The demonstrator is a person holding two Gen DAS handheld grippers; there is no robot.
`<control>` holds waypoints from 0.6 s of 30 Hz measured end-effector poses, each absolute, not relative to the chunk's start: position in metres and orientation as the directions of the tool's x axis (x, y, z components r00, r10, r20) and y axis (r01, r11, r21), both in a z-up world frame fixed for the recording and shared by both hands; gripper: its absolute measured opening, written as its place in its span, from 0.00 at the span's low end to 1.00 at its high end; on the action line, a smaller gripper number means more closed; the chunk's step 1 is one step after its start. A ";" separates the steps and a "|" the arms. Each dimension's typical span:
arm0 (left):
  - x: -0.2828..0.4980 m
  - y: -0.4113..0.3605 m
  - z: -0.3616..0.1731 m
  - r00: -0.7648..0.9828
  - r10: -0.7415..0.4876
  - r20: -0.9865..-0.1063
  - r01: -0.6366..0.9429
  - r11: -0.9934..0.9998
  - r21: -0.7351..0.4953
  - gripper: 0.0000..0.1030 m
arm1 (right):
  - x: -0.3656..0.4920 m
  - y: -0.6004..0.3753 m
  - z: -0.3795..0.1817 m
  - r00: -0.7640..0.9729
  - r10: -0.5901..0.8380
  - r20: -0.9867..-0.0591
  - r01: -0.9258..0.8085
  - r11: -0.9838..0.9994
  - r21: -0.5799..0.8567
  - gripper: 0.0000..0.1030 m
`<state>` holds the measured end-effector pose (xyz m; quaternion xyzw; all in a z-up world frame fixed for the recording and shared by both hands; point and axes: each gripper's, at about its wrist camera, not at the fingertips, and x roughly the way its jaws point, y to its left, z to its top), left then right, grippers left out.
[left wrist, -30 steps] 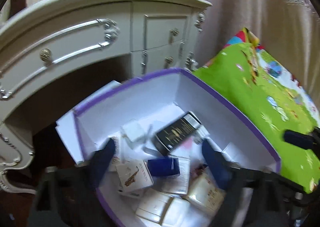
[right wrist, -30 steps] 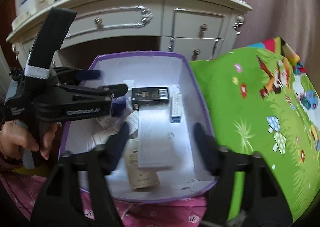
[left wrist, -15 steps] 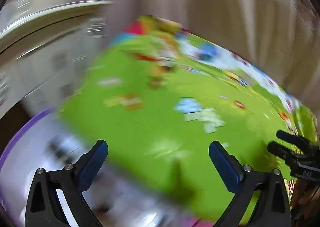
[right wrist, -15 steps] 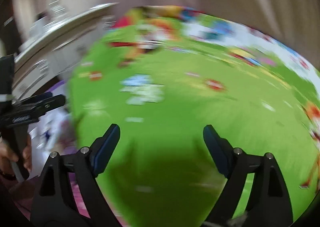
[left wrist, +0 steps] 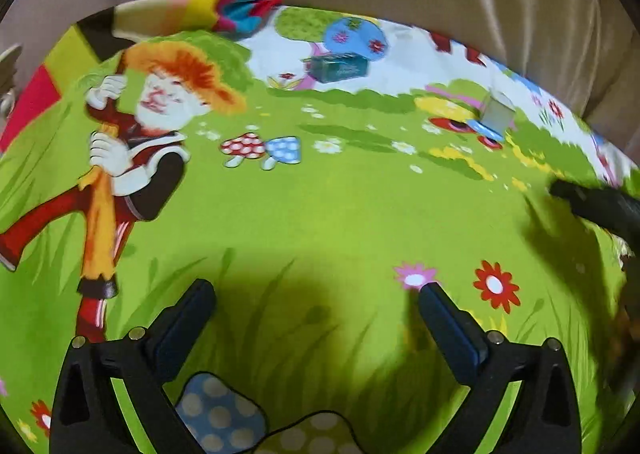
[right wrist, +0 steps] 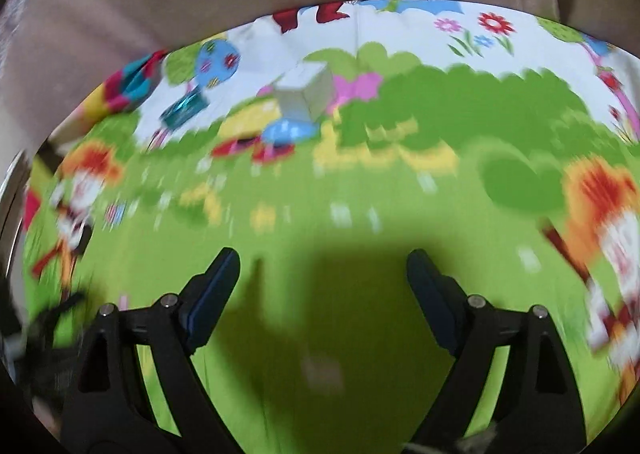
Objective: Organize rigid objects
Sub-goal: 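Move both open tools back over the tablecloth, then grasp the small white cube with the right tool while the left tool grasps the teal gum pack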
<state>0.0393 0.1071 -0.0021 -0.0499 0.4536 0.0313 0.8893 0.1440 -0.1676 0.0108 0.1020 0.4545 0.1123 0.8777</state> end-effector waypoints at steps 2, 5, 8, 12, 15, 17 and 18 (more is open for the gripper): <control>0.035 0.112 -0.001 0.593 0.014 -0.805 -0.128 0.989 -0.076 1.00 | 0.175 -0.155 0.009 0.572 0.282 -0.771 -0.088 0.955 0.284 0.88; 0.035 0.111 -0.001 0.587 0.030 -0.809 -0.134 0.989 -0.061 1.00 | 0.219 -0.138 0.008 0.589 0.248 -0.769 -0.043 0.960 0.277 0.90; 0.035 0.110 -0.001 0.585 0.034 -0.810 -0.133 0.990 -0.055 1.00 | 0.254 -0.125 0.008 0.587 0.205 -0.783 0.009 0.966 0.259 0.90; 0.039 0.111 -0.002 0.590 0.021 -0.807 -0.134 0.988 -0.072 1.00 | 0.267 -0.119 0.008 0.578 0.138 -0.804 -0.019 0.988 0.155 0.38; 0.040 0.108 -0.003 0.582 0.035 -0.813 -0.130 0.990 -0.051 1.00 | 0.243 -0.125 0.010 0.557 0.191 -0.808 -0.162 0.980 0.119 0.37; 0.043 0.104 -0.005 0.568 0.054 -0.821 -0.123 0.992 -0.019 1.00 | 0.213 -0.147 0.010 0.537 0.293 -0.791 -0.252 0.951 0.181 0.37; 0.043 0.103 -0.005 0.566 0.059 -0.822 -0.120 0.993 -0.011 1.00 | 0.202 -0.157 0.010 0.527 0.330 -0.783 -0.276 0.938 0.209 0.38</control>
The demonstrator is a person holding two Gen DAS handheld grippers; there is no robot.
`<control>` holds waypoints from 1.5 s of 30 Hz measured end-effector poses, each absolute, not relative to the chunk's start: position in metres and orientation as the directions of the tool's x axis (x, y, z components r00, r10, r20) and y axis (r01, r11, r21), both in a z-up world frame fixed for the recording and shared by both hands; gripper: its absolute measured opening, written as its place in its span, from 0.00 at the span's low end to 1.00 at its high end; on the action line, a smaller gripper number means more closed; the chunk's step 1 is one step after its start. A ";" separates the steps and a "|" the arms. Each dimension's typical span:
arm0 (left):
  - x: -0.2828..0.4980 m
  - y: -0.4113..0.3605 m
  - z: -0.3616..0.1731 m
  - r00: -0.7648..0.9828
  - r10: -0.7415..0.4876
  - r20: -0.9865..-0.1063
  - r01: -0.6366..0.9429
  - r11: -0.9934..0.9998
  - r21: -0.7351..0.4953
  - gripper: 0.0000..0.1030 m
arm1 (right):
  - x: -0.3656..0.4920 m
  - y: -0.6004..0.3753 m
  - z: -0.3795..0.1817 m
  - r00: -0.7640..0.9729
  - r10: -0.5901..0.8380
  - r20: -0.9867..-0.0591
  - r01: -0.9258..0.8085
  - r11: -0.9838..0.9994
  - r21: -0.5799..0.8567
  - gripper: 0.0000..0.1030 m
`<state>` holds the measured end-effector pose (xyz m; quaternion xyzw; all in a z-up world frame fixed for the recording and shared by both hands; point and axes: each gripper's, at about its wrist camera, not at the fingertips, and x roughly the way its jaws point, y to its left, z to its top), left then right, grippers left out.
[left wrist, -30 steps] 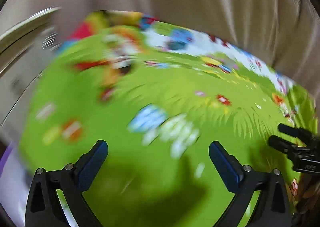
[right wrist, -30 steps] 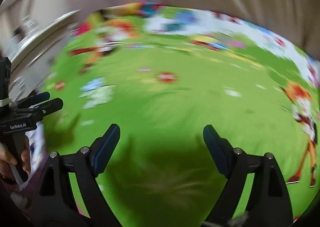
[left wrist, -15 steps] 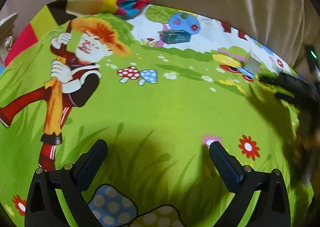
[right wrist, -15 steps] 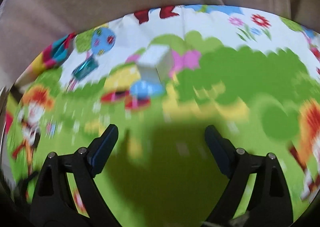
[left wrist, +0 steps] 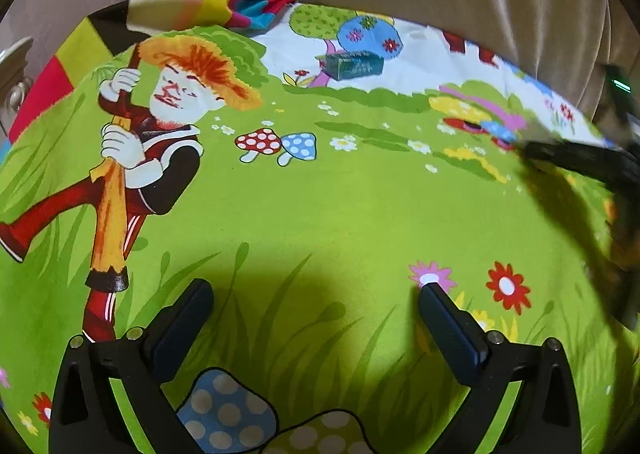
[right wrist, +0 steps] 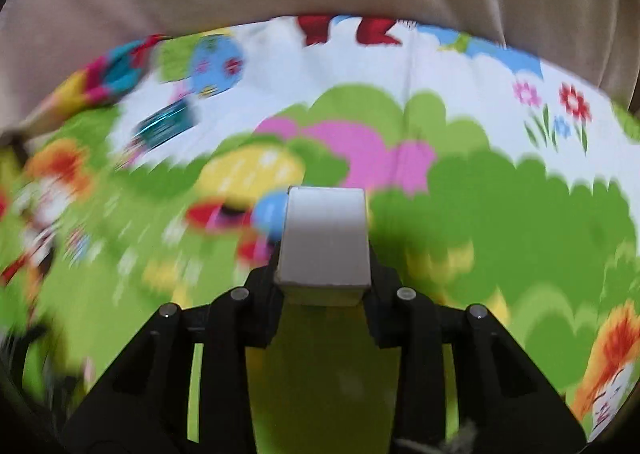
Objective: Organize rigid objects
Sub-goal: 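Grasp the small white cube with the right tool while the left tool grasps the teal gum pack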
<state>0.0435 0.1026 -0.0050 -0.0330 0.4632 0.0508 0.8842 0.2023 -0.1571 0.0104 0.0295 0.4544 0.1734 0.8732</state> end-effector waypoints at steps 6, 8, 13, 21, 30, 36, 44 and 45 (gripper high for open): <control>0.051 0.102 -0.005 0.559 0.052 -0.828 -0.106 0.994 -0.009 1.00 | 0.150 -0.198 0.011 0.539 0.323 -0.778 -0.318 0.933 0.167 0.38; 0.072 0.098 -0.006 0.551 0.012 -0.835 -0.028 1.000 -0.004 1.00 | 0.143 -0.187 0.010 0.559 0.272 -0.783 -0.329 0.940 0.091 0.38; 0.170 0.094 -0.006 0.553 -0.039 -0.832 0.150 0.987 0.053 1.00 | 0.149 -0.178 0.008 0.567 0.234 -0.790 -0.327 0.944 0.045 0.38; 0.308 0.088 -0.009 0.531 -0.096 -0.842 0.345 0.932 0.111 1.00 | 0.150 -0.182 0.009 0.561 0.246 -0.790 -0.323 0.944 0.065 0.38; 0.210 0.061 -0.001 0.537 -0.291 -0.792 0.284 0.946 -0.155 0.32 | 0.150 -0.182 0.009 0.559 0.254 -0.789 -0.319 0.945 0.079 0.38; 0.045 0.025 0.003 0.569 -0.193 -0.799 0.235 0.970 -0.067 0.32 | 0.150 -0.183 0.009 0.558 0.258 -0.789 -0.318 0.944 0.084 0.38; 0.003 0.049 0.003 0.620 -0.119 -0.776 0.068 0.993 -0.098 0.36 | 0.149 -0.182 0.009 0.560 0.253 -0.789 -0.318 0.945 0.077 0.38; 0.007 0.052 0.002 0.619 -0.144 -0.772 0.073 0.989 -0.126 0.46 | 0.149 -0.182 0.009 0.559 0.253 -0.789 -0.318 0.945 0.077 0.38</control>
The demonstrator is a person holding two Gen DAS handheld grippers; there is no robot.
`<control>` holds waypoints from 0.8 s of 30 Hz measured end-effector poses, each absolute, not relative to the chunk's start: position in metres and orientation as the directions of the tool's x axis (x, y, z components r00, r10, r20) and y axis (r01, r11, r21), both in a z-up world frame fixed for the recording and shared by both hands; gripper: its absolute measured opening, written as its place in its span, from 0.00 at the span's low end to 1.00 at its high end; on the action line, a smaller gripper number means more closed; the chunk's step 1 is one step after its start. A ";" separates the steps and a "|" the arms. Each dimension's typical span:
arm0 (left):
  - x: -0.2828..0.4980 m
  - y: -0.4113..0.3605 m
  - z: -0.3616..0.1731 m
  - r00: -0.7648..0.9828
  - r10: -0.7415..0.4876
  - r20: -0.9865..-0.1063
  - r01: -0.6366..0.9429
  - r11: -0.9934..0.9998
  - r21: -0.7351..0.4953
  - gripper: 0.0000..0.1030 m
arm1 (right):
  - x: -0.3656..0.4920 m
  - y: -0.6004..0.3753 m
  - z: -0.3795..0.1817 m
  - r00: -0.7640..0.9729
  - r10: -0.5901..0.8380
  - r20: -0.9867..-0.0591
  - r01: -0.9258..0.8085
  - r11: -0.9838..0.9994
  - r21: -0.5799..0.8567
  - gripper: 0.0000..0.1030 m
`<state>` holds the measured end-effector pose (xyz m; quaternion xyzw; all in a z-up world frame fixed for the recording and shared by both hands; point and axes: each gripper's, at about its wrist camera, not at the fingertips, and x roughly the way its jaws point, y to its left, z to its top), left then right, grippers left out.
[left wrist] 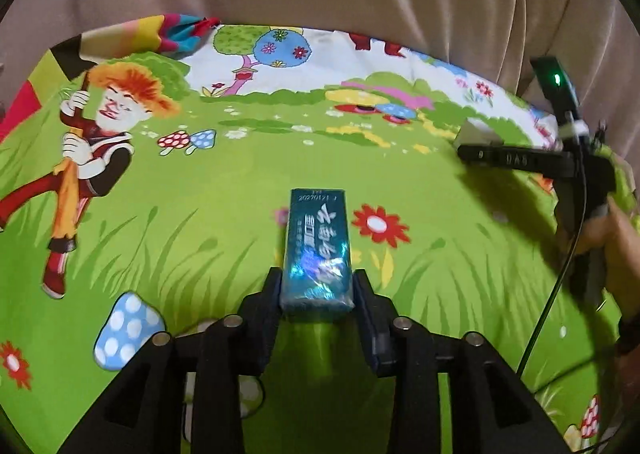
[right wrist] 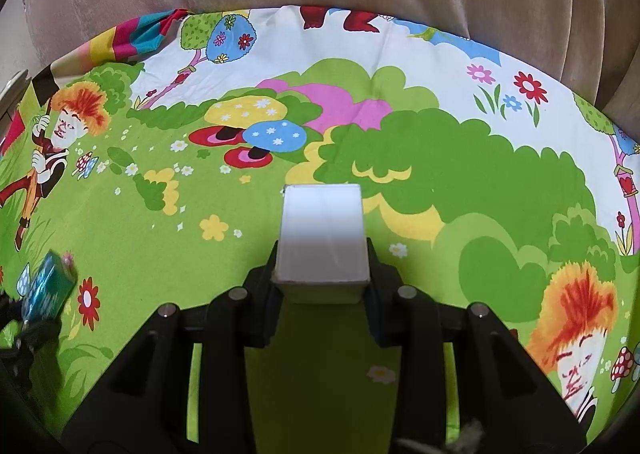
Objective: Organize rigid objects
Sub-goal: 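Grasp the small white cube with the right tool while the left tool grasps the teal gum pack, then lift the white cube and teal gum pack and carry them over the storage box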
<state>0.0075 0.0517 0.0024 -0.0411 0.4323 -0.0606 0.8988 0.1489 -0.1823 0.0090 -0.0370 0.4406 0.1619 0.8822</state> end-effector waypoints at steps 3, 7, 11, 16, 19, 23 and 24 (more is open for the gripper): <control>0.011 0.050 0.003 0.612 -0.138 -0.778 0.070 0.990 -0.121 0.69 | 0.149 -0.182 0.009 0.559 0.253 -0.789 -0.318 0.945 0.078 0.38; 0.013 0.031 0.000 0.589 -0.062 -0.806 0.094 0.996 -0.008 0.80 | 0.149 -0.182 0.009 0.560 0.252 -0.789 -0.318 0.945 0.076 0.38; 0.015 0.034 0.001 0.596 -0.058 -0.801 0.077 0.997 -0.015 0.73 | 0.149 -0.182 0.009 0.560 0.251 -0.790 -0.319 0.945 0.074 0.38; 0.021 0.040 0.004 0.618 -0.054 -0.784 0.048 0.998 -0.030 0.32 | 0.149 -0.183 0.009 0.558 0.260 -0.788 -0.319 0.944 0.086 0.38; 0.018 0.038 0.004 0.617 -0.041 -0.786 0.044 0.999 -0.017 0.32 | 0.144 -0.180 0.010 0.565 0.236 -0.790 -0.317 0.947 0.057 0.37; -0.018 0.031 0.008 0.600 -0.091 -0.795 0.069 0.996 -0.061 0.32 | 0.097 -0.180 0.016 0.536 0.229 -0.813 -0.313 0.948 0.060 0.37; -0.032 0.026 0.008 0.600 -0.105 -0.793 0.081 0.994 -0.070 0.32 | 0.072 -0.182 0.019 0.541 0.240 -0.806 -0.310 0.948 0.074 0.37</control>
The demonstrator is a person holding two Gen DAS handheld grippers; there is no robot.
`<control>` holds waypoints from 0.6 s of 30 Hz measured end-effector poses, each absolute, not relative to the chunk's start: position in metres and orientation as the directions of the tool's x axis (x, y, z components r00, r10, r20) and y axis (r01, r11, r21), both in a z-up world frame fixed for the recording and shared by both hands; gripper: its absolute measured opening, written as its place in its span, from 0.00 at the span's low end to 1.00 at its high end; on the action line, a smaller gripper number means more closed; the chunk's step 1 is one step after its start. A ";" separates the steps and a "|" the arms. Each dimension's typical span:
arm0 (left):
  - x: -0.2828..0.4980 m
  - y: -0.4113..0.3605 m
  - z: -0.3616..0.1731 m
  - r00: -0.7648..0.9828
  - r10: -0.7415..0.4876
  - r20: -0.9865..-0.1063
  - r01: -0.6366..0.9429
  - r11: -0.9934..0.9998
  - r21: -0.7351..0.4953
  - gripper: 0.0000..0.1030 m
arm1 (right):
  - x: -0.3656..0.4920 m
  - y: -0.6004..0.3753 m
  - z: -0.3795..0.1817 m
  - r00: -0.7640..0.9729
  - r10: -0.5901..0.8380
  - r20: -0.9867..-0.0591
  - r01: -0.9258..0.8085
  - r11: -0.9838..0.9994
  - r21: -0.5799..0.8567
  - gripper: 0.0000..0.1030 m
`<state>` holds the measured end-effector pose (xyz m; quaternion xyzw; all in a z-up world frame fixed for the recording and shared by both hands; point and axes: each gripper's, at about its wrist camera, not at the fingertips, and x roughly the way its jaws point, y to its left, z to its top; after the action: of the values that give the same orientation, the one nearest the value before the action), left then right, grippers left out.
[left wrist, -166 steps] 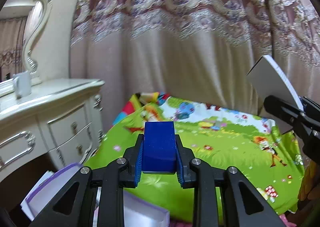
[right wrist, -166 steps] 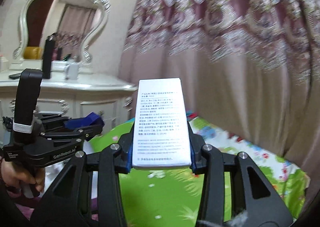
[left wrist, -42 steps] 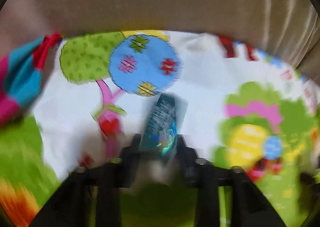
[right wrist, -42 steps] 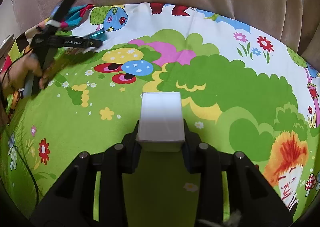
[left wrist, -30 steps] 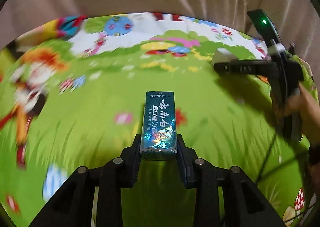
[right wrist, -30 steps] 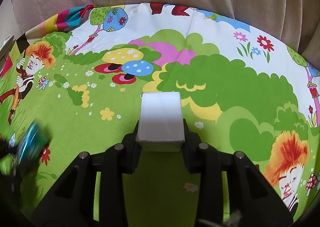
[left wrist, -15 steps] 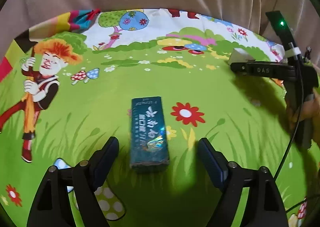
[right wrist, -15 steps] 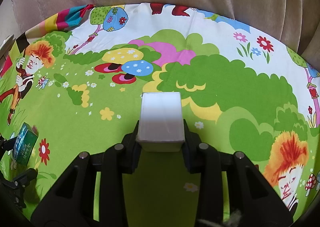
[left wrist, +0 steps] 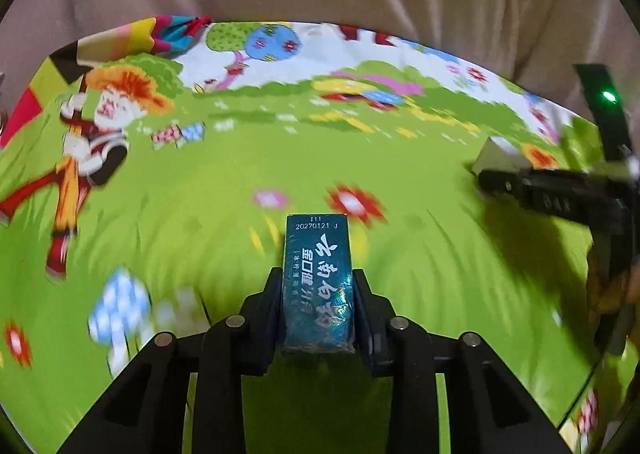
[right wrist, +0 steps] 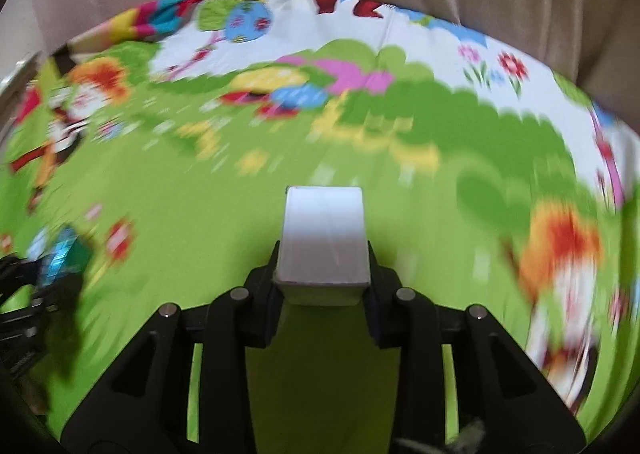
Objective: Organize rigid objects
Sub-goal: 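Lift the white cube and teal gum pack and carry them over the storage box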
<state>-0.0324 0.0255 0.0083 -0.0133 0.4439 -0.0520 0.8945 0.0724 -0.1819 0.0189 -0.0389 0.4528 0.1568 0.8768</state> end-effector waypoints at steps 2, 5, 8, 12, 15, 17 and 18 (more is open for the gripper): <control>-0.055 0.016 0.014 0.608 -0.145 -0.780 0.103 0.989 -0.103 0.32 | 0.028 -0.188 0.024 0.568 0.238 -0.788 -0.293 0.953 0.076 0.37; -0.086 -0.002 0.054 0.693 -0.162 -0.703 0.139 0.986 -0.090 0.32 | -0.037 -0.200 0.048 0.667 0.235 -0.707 -0.245 0.965 0.090 0.37; -0.115 -0.014 0.119 0.818 -0.167 -0.550 0.154 0.986 -0.070 0.32 | -0.102 -0.213 0.118 0.861 0.200 -0.468 -0.200 0.979 0.050 0.37; -0.167 -0.022 0.205 0.954 -0.139 -0.265 0.134 0.990 -0.036 0.33 | -0.177 -0.217 0.199 0.985 0.134 -0.112 -0.139 0.990 -0.034 0.37; -0.207 -0.023 0.239 0.993 -0.090 -0.069 0.089 0.996 -0.018 0.33 | -0.233 -0.216 0.232 0.985 0.084 0.148 -0.077 0.996 -0.048 0.37; -0.225 -0.023 0.248 0.997 -0.079 0.002 0.079 0.997 -0.017 0.33 | -0.257 -0.210 0.241 0.970 0.074 0.231 -0.060 0.996 -0.067 0.37; -0.231 -0.023 0.249 0.997 -0.075 0.020 0.076 0.997 -0.014 0.33 | -0.266 -0.207 0.243 0.963 0.077 0.257 -0.060 0.996 -0.071 0.37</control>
<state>-0.2312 -0.0228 0.2493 -0.0076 -0.0098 -0.0377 0.9992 -0.2664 -0.2068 0.2430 -0.0311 -0.1309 0.0346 0.9903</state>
